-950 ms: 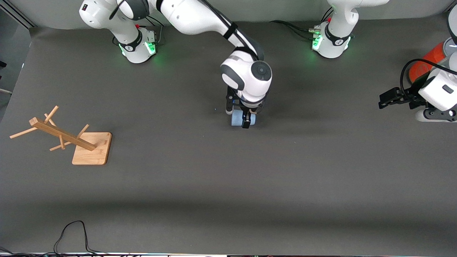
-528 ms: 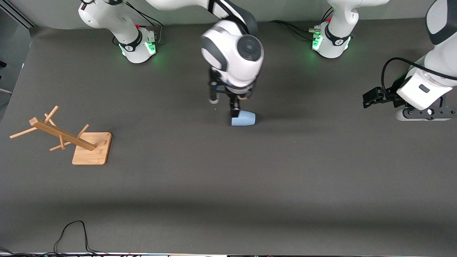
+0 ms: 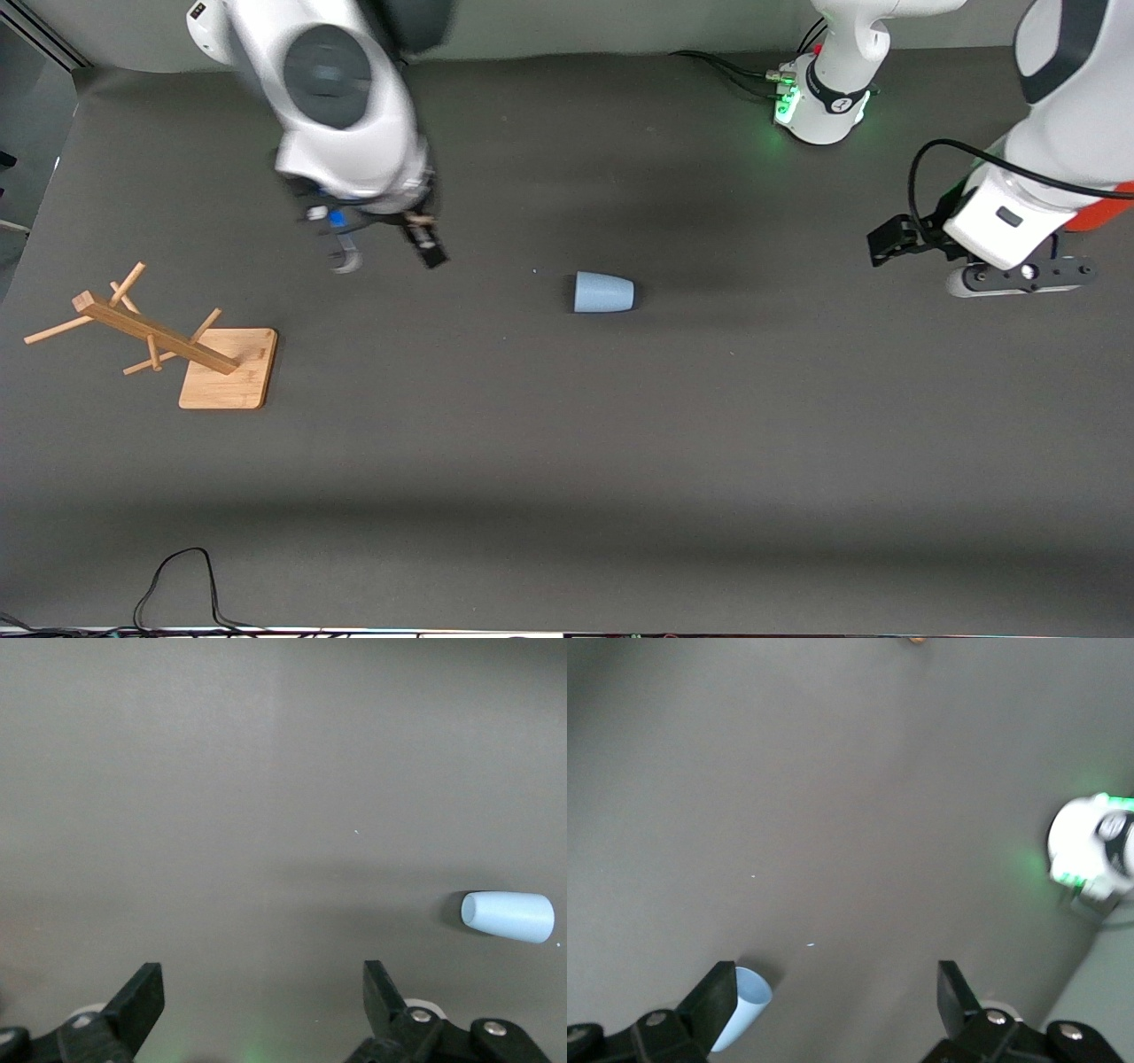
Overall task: Rotate and upright cup with both arms
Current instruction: 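Open and withdraw the right gripper while the left gripper moves toward the cup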
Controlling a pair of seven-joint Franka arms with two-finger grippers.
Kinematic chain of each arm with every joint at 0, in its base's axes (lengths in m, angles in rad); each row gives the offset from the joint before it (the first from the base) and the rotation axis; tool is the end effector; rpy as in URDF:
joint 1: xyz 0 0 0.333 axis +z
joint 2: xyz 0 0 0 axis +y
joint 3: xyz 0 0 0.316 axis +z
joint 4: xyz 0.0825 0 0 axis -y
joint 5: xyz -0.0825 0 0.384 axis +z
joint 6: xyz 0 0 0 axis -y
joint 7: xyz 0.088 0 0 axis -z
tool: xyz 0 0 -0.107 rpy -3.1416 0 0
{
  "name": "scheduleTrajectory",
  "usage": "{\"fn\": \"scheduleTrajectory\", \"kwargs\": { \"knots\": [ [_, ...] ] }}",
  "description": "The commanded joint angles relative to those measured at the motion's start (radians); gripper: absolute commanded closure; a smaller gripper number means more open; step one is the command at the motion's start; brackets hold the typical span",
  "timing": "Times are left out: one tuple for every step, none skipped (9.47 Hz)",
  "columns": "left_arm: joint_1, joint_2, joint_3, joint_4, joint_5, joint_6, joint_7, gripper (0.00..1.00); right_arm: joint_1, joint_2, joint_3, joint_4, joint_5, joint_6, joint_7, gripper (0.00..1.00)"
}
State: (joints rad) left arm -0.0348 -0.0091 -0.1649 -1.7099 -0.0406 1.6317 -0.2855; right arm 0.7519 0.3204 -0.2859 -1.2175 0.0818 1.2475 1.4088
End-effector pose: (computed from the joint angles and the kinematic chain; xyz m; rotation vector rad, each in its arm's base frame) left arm 0.5397 -0.1138 0.5689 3.1150 0.1399 -0.1194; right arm 0.5257 0.3104 0.5803 2.5969 -1.2969 -0.2293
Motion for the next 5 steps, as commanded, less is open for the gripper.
{"fn": "scheduleTrajectory", "kwargs": {
  "knots": [
    [-0.025,-0.02,-0.021,-0.005,0.013,0.01,-0.072,0.0,-0.019,-0.07,-0.091,-0.049,0.009,-0.04,-0.379,0.0],
    [-0.046,-0.019,-0.021,-0.002,0.015,0.008,-0.096,0.0,-0.019,-0.087,-0.14,-0.054,0.004,-0.037,-0.53,0.0],
    [-0.083,-0.012,-0.021,0.004,0.036,0.007,-0.145,0.0,-0.017,-0.099,-0.198,-0.057,0.006,-0.019,-0.635,0.0],
    [-0.133,0.001,-0.021,0.012,0.071,0.004,-0.206,0.0,-0.019,-0.112,-0.25,-0.071,0.006,-0.014,-0.725,0.0],
    [-0.187,0.02,-0.021,0.021,0.086,0.003,-0.277,0.0,-0.017,-0.135,-0.31,-0.103,0.006,0.012,-0.842,0.0]
  ]
}}
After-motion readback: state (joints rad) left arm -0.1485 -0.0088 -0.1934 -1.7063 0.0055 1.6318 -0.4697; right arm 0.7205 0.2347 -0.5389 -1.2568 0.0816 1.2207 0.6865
